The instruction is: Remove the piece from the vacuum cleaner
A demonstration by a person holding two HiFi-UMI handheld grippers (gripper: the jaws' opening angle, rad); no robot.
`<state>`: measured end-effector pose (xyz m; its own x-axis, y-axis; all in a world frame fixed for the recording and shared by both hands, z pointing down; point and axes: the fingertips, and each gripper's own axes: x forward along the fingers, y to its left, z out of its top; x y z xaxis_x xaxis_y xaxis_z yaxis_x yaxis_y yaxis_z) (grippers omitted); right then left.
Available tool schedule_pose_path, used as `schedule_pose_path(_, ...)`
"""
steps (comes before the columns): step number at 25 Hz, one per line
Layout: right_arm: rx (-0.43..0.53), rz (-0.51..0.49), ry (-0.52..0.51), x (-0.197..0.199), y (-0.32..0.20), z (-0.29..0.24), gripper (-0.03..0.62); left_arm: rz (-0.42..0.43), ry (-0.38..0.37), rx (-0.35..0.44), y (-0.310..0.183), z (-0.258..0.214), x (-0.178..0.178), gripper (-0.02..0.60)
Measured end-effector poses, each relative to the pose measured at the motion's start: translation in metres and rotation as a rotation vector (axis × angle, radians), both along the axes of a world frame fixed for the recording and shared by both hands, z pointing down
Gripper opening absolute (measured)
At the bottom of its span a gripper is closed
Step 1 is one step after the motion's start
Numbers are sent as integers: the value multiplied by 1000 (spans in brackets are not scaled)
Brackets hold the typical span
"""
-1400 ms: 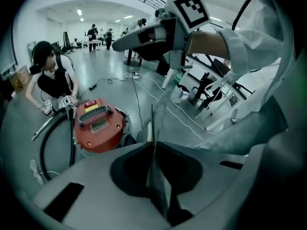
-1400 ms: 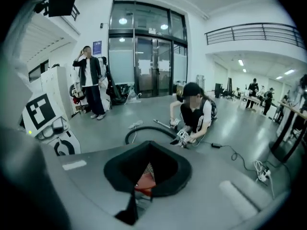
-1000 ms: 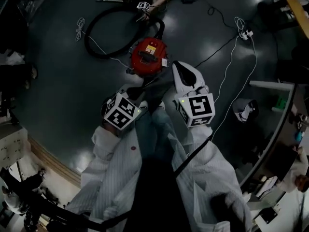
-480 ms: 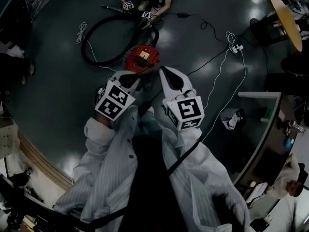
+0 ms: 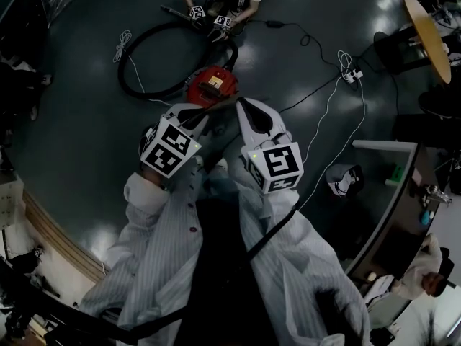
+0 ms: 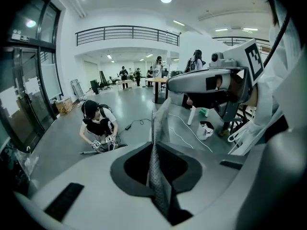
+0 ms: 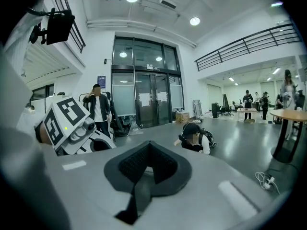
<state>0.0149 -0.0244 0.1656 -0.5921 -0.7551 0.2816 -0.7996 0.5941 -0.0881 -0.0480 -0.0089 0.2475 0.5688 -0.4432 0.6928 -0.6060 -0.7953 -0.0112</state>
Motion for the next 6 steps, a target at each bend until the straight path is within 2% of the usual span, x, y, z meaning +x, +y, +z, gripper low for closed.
schedule_pose_path(6,-6,-2,-15,-3,3,0,0,22,-10,23,-1,-3,1,26)
